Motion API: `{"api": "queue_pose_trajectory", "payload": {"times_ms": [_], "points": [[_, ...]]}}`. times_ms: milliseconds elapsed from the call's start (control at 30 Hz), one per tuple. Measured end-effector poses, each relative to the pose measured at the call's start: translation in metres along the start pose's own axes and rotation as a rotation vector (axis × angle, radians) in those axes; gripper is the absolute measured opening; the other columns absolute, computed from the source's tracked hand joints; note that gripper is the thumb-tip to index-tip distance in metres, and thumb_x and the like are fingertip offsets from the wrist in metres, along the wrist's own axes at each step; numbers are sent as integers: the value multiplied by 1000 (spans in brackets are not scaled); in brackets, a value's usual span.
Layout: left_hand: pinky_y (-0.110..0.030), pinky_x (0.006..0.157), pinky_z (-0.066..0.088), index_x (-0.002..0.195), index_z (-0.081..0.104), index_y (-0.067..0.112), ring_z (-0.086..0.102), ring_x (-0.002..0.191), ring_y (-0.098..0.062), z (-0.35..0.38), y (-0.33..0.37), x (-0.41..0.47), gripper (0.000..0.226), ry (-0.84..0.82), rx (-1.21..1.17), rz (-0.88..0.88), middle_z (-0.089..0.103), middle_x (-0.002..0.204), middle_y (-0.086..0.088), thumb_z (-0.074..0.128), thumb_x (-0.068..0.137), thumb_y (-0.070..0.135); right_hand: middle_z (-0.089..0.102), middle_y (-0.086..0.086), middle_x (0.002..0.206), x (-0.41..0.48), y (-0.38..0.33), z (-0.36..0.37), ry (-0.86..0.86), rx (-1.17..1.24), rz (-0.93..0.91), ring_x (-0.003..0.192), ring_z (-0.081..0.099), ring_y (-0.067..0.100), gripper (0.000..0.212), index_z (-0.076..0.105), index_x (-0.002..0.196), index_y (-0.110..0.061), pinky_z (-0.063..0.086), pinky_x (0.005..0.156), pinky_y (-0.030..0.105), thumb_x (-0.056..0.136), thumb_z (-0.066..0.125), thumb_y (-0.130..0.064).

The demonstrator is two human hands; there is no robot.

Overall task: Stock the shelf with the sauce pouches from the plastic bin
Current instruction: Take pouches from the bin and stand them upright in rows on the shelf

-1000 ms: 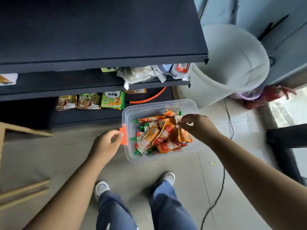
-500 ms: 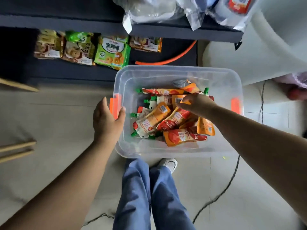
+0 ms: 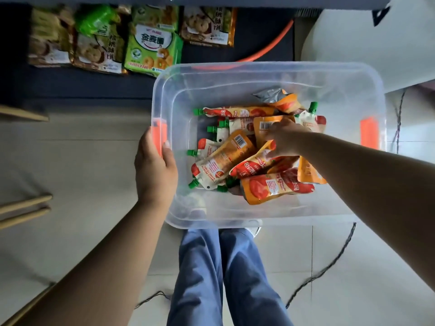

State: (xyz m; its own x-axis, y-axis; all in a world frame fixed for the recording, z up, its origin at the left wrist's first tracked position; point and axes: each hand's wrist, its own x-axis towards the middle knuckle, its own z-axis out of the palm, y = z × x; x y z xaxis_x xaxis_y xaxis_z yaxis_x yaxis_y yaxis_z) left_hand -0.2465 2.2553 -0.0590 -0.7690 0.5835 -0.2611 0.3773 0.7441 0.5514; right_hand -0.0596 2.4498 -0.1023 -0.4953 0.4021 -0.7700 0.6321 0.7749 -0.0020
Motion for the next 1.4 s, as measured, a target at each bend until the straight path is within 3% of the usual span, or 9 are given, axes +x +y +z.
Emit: {"api": "queue_pose_trajectory", "payload": {"times_ms": [233, 433, 567, 633, 700, 833, 1033, 1200, 1400], "points": [[-40, 95, 39, 135, 36, 6, 45, 118, -37, -3, 4, 0, 42, -55, -1, -57, 48, 133, -17, 36, 96, 22, 60, 6, 117, -29, 4, -23, 47, 203, 36, 104, 54, 24, 40, 60, 119, -19, 42, 75, 28, 86, 58, -42], [-40, 105, 30, 130, 44, -1, 40, 126, -36, -24, 44, -18, 68, -27, -6, -24, 45, 136, -22, 37, 82, 47, 67, 4, 90, -93, 6, -57, 254, 1220, 212, 82, 61, 18, 29, 71, 101, -9, 51, 72, 23, 77, 72, -25], [-11, 93, 38, 108, 54, 37, 54, 105, 9, -39, 109, -46, 29, -505, -446, -188, 59, 121, 8, 55, 82, 51, 71, 4, 71, -136, -19, -59, 169, 1728, 100, 66, 66, 18, 13, 70, 70, -10, 55, 59, 24, 74, 71, -22], [-30, 97, 45, 92, 61, 36, 62, 100, -6, -39, 123, -52, 46, -684, -603, -323, 67, 111, 4, 62, 61, 69, 70, -1, 64, -150, -38, -58, 80, 1838, 42, 61, 66, 14, 16, 70, 60, -14, 53, 56, 22, 68, 71, -28], [-46, 97, 47, 91, 64, 29, 66, 99, -23, -43, 128, -52, 46, -691, -762, -496, 71, 103, -4, 68, 59, 62, 74, 4, 77, -156, -50, -57, -4, 1864, 8, 75, 70, 22, 21, 74, 68, -16, 57, 71, 32, 64, 71, -36], [-40, 91, 47, 91, 63, 31, 64, 97, -20, -47, 113, -42, 29, -626, -760, -548, 69, 103, 1, 63, 71, 52, 72, -2, 88, -148, -44, -56, -56, 1896, 44, 83, 70, 13, 24, 67, 89, -15, 55, 73, 23, 83, 58, -36], [-44, 97, 45, 92, 63, 27, 63, 94, -20, -41, 86, -17, 12, -489, -766, -552, 68, 96, 3, 62, 81, 31, 60, 7, 94, -81, 9, -52, 198, 2121, 499, 87, 59, 19, 33, 58, 91, -9, 48, 82, 31, 90, 51, -41], [-47, 100, 42, 96, 63, 29, 62, 103, -23, -30, 68, -10, 39, -471, -793, -541, 68, 105, 1, 67, 60, 43, 48, 17, 137, -31, 13, -52, 105, 2388, 614, 123, 50, 31, 73, 34, 137, -4, 44, 98, 41, 85, 57, -49], [-44, 100, 43, 87, 63, 31, 63, 99, -18, -23, 61, -12, 25, -496, -774, -515, 69, 93, 10, 65, 65, 43, 56, 22, 120, -13, -7, -47, 133, 2819, 455, 123, 50, 33, 39, 47, 121, 0, 43, 102, 38, 94, 50, -27]]}}
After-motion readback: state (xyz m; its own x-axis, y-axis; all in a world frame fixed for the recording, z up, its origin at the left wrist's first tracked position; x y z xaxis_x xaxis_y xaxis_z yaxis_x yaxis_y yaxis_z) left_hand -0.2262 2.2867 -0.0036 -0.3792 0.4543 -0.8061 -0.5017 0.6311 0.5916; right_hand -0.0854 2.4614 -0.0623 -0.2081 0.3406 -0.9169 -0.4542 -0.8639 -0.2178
